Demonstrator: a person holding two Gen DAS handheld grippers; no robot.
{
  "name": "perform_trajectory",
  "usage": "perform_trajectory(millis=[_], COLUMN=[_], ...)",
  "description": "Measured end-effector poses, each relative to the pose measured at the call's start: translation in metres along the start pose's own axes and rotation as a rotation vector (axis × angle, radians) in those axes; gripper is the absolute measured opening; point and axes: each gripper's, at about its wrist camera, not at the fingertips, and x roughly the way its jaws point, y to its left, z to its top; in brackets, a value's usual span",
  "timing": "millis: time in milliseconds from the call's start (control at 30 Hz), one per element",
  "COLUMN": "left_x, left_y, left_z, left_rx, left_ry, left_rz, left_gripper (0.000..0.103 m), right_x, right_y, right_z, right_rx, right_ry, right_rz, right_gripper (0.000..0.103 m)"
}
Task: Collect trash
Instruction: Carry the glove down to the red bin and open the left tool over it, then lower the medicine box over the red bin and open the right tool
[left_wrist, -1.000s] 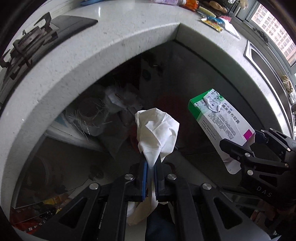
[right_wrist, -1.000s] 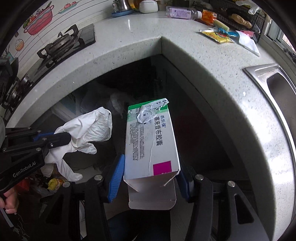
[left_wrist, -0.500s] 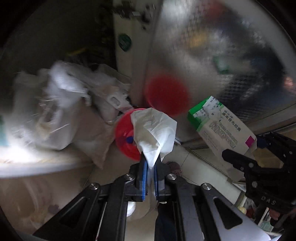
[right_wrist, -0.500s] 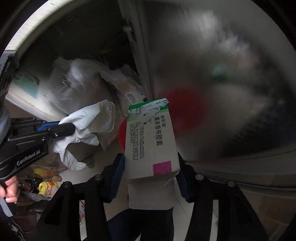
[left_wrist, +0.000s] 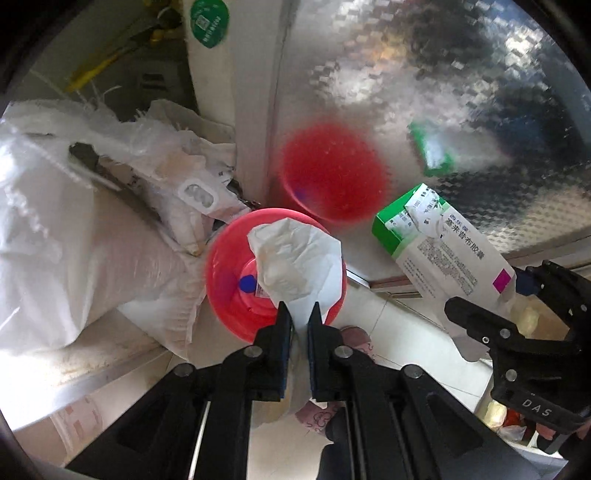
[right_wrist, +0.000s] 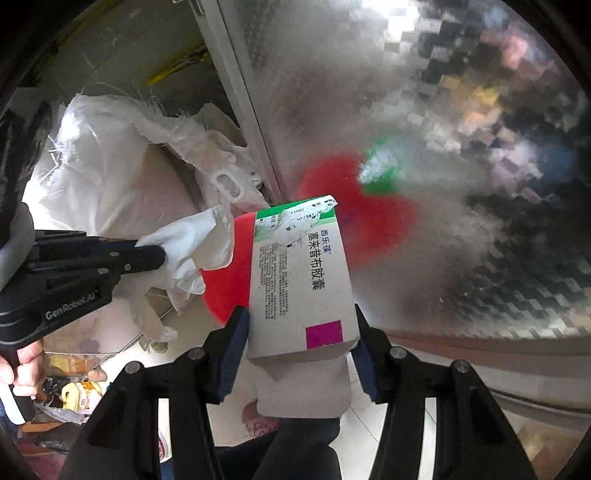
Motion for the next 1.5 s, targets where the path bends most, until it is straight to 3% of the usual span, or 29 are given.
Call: perform_trajectory(millis=[67, 100, 133, 267, 333, 433, 567, 1100, 1200, 1267, 1500], left_x=[0.0, -0.001, 0.0, -0.008, -0.011, -0.016, -0.027, -0.044, -0.048, -0.052, -0.088], left_y=[-0.001, -0.001, -0.001, -0.001, 0.0, 0.003, 0.01, 0.062, 0.063, 0.063, 0.054], left_z=[0.001, 0.001, 0.001, 0.003, 0.003, 0.002, -0.004, -0.044, -0.048, -0.051, -0.061], left_rx=[0.003, 0.005, 0.008, 0.013, 0.007, -0.005, -0.033, -0.217, -0.234, -0.244, -0.277], left_ry=[0.0, -0.005, -0.009, -0.031, -0.034, -0.038, -0.043, -0.044, -0.055, -0.059, -0.072], left_rz=[0.004, 0.01, 0.013, 0.027, 0.033, 0.043, 0.061, 0.144, 0.152, 0.15, 0.162], left_gripper=[0.006, 0.011, 0.02, 0.039, 0.067, 0.076, 0.081, 0.082, 0.082, 0.082, 0.082], right_x=[0.0, 0.003, 0.004, 0.002, 0.001, 0.001, 0.001, 0.018, 0.016, 0.009, -0.014], right_y=[-0.004, -0.005, -0.005, -0.005, -0.005, -0.003, 0.004, 0.056, 0.063, 0.065, 0.07], right_z=[-0.002, -0.003, -0.003, -0.002, -0.001, 0.002, 0.008, 0.025, 0.027, 0.025, 0.025], right_rx=[0.0, 0.0, -0.002, -0.013, -0.021, -0.036, -0.071, -0.301, -0.328, -0.338, -0.357], right_ry=[0.004, 0.009, 0.012, 0.014, 0.015, 0.019, 0.018, 0.051, 0.038, 0.026, 0.014], right_rz=[-0.001, -0.002, -0.002, 0.002, 0.001, 0.004, 0.014, 0.099, 0.087, 0.088, 0.066], right_gripper=[0.05, 0.05, 0.05, 0.05, 0.05, 0.05, 0.05, 0.053, 0.06, 0.075, 0.076])
